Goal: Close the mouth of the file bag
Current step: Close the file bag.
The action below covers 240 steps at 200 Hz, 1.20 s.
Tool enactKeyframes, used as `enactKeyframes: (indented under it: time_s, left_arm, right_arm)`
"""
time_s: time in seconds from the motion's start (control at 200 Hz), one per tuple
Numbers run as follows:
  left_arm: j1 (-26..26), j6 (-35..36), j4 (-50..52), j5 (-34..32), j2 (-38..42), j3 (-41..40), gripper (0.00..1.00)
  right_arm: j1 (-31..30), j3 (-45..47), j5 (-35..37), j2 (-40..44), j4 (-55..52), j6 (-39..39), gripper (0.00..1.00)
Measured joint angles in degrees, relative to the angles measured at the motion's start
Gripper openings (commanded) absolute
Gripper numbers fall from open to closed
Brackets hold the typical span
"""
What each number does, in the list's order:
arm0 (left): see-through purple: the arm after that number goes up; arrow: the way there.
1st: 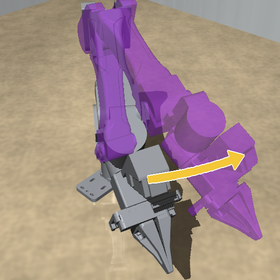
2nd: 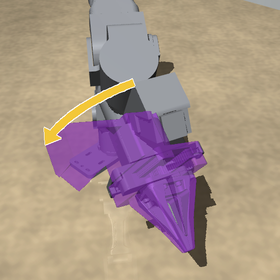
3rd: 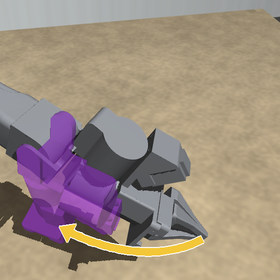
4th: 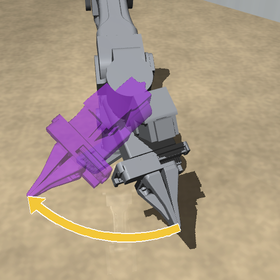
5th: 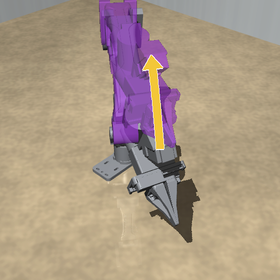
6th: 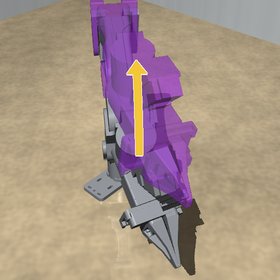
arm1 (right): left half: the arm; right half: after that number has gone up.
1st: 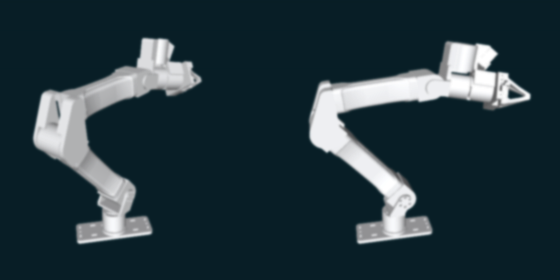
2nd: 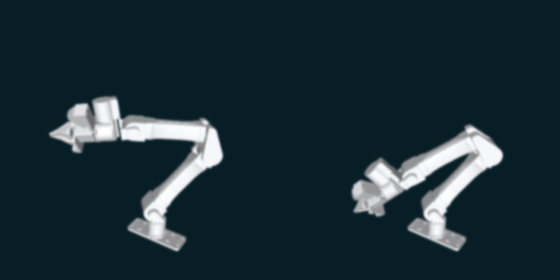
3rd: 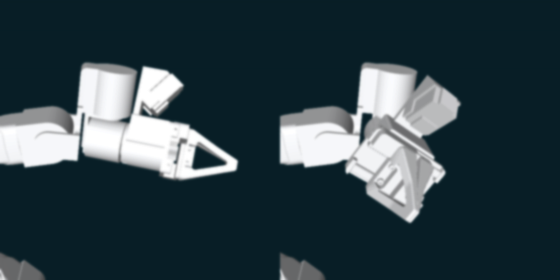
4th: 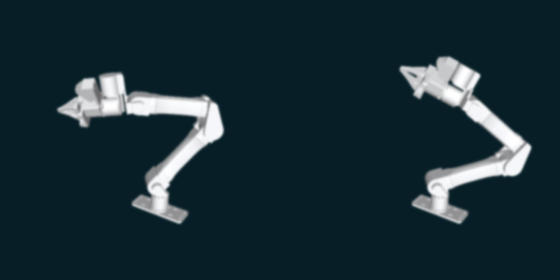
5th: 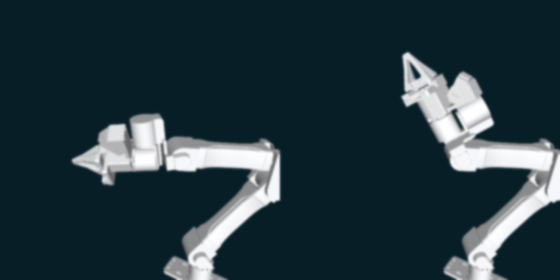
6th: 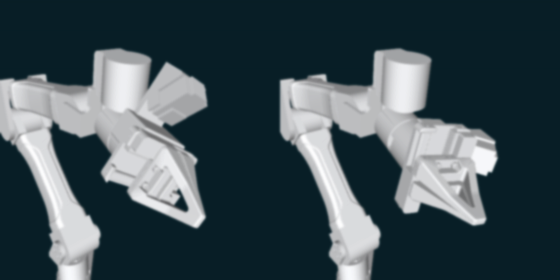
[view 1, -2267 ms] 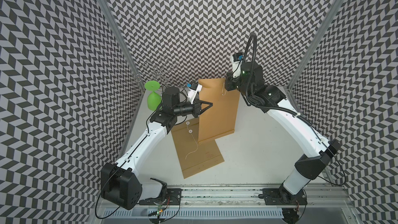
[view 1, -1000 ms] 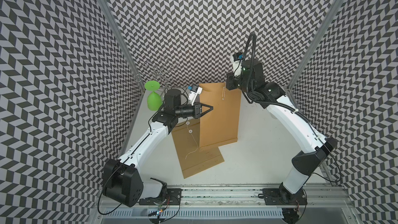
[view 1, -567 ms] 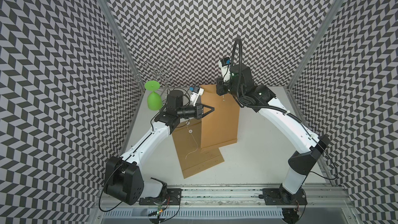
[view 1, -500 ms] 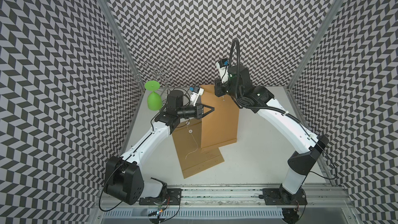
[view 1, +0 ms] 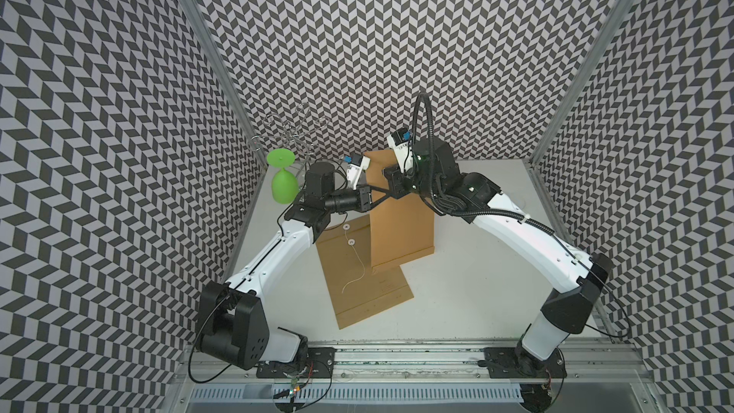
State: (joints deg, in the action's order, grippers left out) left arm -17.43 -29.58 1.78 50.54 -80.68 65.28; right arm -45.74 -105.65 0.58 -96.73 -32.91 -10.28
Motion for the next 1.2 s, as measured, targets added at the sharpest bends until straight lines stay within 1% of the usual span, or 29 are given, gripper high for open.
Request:
enactKeyframes:
  time_s: [0.235, 0.516, 0.911, 1.202]
  left_arm:
    - [2.19, -0.09, -0.44, 0.02, -0.09, 3.89, 0.0]
    - [2.93, 0.0, -0.42, 0.31, -0.09, 6.14, 0.0]
    - [2.97, 0.33, -0.07, 1.25, -0.07, 7.93, 0.0]
    - [3.02, -0.31, 0.02, 2.73, 0.0, 9.73, 0.0]
  right_arm:
    - [0.0, 7.78, -5.31, 4.94, 3.06, -1.88, 0.0]
    - [0.22, 14.86, -7.52, 6.4, 5.14, -3.21, 0.0]
    - [1.4, 17.62, -9.42, 6.54, 7.41, -4.37, 0.0]
    - [5.33, 20.9, -11.04, 7.74, 8.87, -4.59, 0.0]
